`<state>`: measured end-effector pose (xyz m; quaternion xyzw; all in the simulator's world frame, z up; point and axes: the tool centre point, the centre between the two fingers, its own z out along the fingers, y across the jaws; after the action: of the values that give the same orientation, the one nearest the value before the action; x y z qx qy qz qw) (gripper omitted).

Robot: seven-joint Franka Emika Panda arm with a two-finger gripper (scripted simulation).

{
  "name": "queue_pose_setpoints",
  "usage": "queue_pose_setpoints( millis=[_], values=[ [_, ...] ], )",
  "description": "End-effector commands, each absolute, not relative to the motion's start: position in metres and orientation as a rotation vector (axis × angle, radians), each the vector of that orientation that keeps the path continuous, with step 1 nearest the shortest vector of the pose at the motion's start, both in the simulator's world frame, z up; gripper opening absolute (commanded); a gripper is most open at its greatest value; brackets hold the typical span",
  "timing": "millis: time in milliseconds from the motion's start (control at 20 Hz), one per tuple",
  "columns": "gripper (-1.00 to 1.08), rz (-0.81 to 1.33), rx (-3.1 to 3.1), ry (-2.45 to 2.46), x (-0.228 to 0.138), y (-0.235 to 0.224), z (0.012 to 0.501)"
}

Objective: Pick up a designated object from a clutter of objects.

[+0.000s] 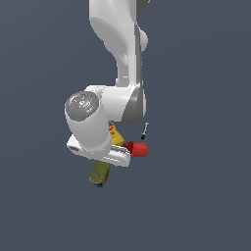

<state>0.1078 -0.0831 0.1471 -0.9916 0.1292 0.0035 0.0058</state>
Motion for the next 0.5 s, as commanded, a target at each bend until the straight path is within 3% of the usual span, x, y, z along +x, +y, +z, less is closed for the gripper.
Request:
queue_pose_setpoints(
  millis=[0,450],
  values=[
    [1.00,0.005,-3.104,0.436,0.113,-0.092,0.133],
    [1.00,0.000,-3.104,0.487,0.121,-0.108,0.109]
  ],
)
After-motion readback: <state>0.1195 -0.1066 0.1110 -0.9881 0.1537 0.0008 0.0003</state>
